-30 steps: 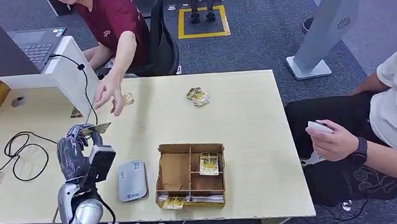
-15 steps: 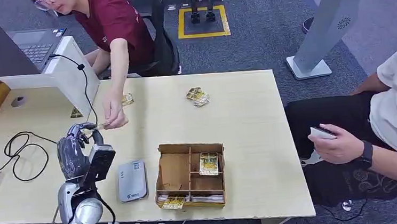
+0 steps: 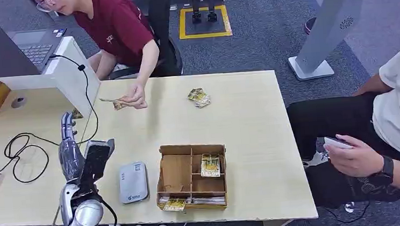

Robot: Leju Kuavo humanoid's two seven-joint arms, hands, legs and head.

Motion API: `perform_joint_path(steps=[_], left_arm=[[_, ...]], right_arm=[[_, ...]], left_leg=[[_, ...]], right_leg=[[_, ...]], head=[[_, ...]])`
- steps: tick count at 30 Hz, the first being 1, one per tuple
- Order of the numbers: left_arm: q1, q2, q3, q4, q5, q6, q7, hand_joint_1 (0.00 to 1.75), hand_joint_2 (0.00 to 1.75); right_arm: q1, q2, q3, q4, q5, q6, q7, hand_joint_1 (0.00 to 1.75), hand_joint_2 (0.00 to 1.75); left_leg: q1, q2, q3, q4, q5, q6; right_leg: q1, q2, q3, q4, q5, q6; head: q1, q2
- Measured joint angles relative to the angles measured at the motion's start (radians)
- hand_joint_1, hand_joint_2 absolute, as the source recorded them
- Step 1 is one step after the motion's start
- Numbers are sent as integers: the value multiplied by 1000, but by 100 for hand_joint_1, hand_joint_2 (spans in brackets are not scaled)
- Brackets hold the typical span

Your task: Pass the card to the sensor for recognition and then transmit it.

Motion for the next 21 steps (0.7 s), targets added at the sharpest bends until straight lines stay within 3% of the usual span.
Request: perform_joint_path(steps=[8,14,18,21], left_arm=[[3,3,0,0,7,-3,7,0,175],[58,43,4,-57,47,-25,-57,0,175],[121,70,6,-138,85,-94,-104,0,175],[205,90,6,-222,153,-257,-165,0,175]], right_arm=[[2,0,0,0,-2,1,0,0,0],[12,0,0,-5,-5,3,-4,0,0],[21,0,0,-16,-20,16,-6,0,0],[36,7,-2,-50,-28,48,-18,0,0]], left_leg=[[0,0,0,0,0,0],[0,1,-1,0,0,0],[0,1,-2,0,0,0],[0,1,-2,0,-1,0]], right_leg=[[0,0,0,0,0,0],[0,1,-1,0,0,0],[0,1,-1,0,0,0],[0,1,-2,0,-1,1]], head=[[0,0],[0,0],[0,0],[0,0]])
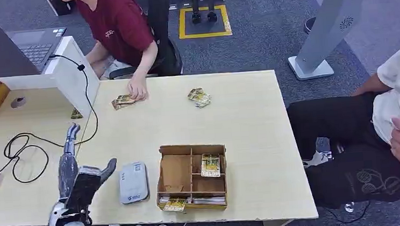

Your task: Pass the card to the sensor for recognition and then transmit it.

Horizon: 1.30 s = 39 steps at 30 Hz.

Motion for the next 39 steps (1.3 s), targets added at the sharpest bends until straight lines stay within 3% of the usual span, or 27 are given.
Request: perform_joint_path(steps=[3,4,12,16,22,28,30,39], left_arm=[[98,12,-22,-111,23,-142,-69,0,175],[124,14,-36,-138,8,-145,-85,0,175],[215,36,-156,-267,-66,-136,-123,0,175],[228,64,-223,-277,-218,-54,-130,0,175],[238,95,-307,-277,-270,4,-117,0,175],[223,118,-397,-244,-523,191,7,0,175],[212,124,-436,-216,-563,237,47,0,175],[159,145,-534,-116,-677,320,170,0,175]], right_arm=[[24,19,-2,-68,3,63,0,0,0],[32,28,-3,-91,11,80,0,0,0],[61,79,-23,-229,17,127,-4,0,0],[67,94,-31,-271,34,144,-11,0,0],[71,98,-47,-303,50,152,-18,0,0],[72,101,-51,-312,57,151,-18,0,0],[72,101,-52,-312,57,149,-18,0,0],[71,101,-53,-309,58,134,0,0,0]], left_leg=[[0,0,-1,0,-1,0],[0,0,-1,0,-1,0],[0,0,-2,0,-1,0],[0,0,-1,0,0,-1],[0,0,-2,0,0,0],[0,0,-2,0,-1,0],[0,0,-2,0,-1,0],[0,-1,-2,0,0,0]], right_leg=[[0,0,-1,0,0,0],[0,0,-2,0,0,0],[0,-1,-2,0,0,0],[0,0,-2,0,0,0],[0,0,-2,0,0,0],[0,-1,-2,0,0,0],[0,0,-2,0,0,0],[0,-1,-2,0,0,0]], head=[[0,0],[0,0],[1,0],[-1,0],[-1,0],[-1,0],[-1,0],[-1,0]])
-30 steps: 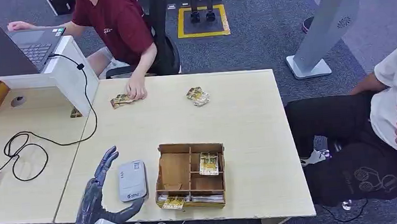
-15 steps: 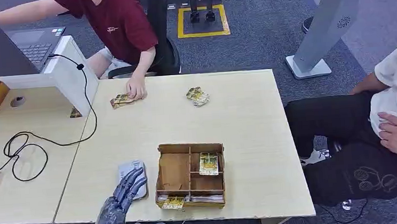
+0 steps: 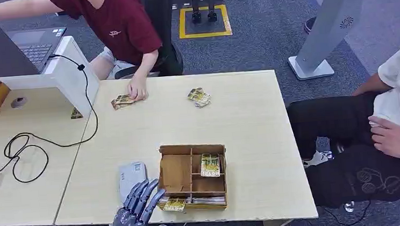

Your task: Pass the card to the sensor for recognition and then transmit it.

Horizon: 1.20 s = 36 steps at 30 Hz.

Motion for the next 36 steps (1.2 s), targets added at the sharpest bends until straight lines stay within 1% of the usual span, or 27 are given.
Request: perform_joint_path(steps=[4,10,15,19,24,30,36], left_arm=[[-13,0,-20,36,-6,14,16,0,175],[-22,-1,-35,66,-14,13,34,0,175],[-35,-12,-40,110,-23,8,57,0,175],[-50,-32,-40,147,-32,8,74,0,175],[-64,-50,-40,177,-36,8,74,0,175],[-80,-76,-40,212,-82,12,73,0,175],[-107,-103,-40,254,-116,16,86,0,175]], right_arm=[[-1,0,0,5,0,-6,0,0,0],[-1,0,0,8,0,-7,0,0,0],[-2,0,0,12,0,-7,3,0,0],[-3,0,0,18,0,-12,3,0,0],[-4,0,0,26,0,-16,7,0,0],[-9,-1,0,44,0,-29,13,0,0],[-21,-6,5,73,0,-49,18,0,0]], left_leg=[[0,0,0,0,0,0],[0,0,0,0,0,0],[0,0,0,0,0,0],[0,0,0,0,0,0],[0,0,0,0,0,0],[0,0,0,0,0,0],[0,0,0,0,0,0]], right_leg=[[0,0,0,0,0,0],[0,0,0,0,0,0],[0,0,0,0,0,0],[0,0,0,0,0,0],[0,0,0,0,0,0],[0,0,0,0,0,0],[0,0,0,0,0,0]], head=[[0,0],[0,0],[0,0],[0,0],[0,0],[0,0],[0,0]])
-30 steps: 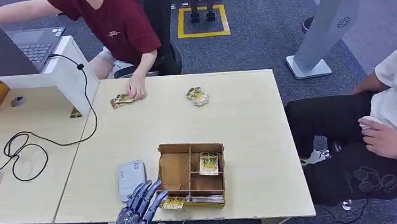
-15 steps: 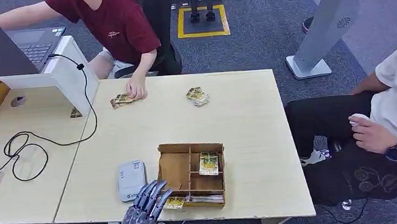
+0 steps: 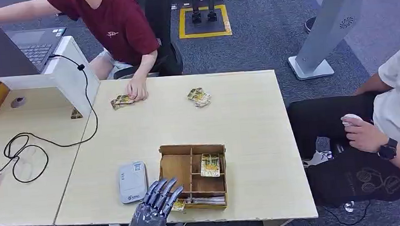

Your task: Pass the card to the sensor for recognition and then transmit it.

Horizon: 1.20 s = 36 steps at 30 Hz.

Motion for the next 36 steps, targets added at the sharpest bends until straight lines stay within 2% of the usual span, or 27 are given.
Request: perform_joint_path(steps=[13,22,23,28,36], left_arm=[[-55,-44,10,89,-24,2,10,0,175],[-56,-46,10,93,-24,2,10,0,175],[-56,-46,11,93,-24,2,10,175,175],[-60,-53,24,111,-21,9,10,175,175],[-61,-58,50,121,59,-5,-23,175,175]], right_arm=[[-30,-10,11,68,0,-35,6,0,0],[-31,-10,11,70,0,-36,6,0,0],[-31,-10,11,70,0,-37,6,0,0],[-37,-13,19,88,-2,-50,7,0,0],[-42,-26,32,128,-17,-66,17,0,0]], left_leg=[[0,0,0,0,0,0],[0,0,0,0,0,0],[0,0,0,0,0,0],[0,0,0,0,0,0],[0,0,0,0,0,0]], right_leg=[[0,0,0,0,0,0],[0,0,0,0,0,0],[0,0,0,0,0,0],[0,0,0,0,0,0],[0,0,0,0,0,0]], head=[[0,0],[0,0],[0,0],[0,0],[0,0]])
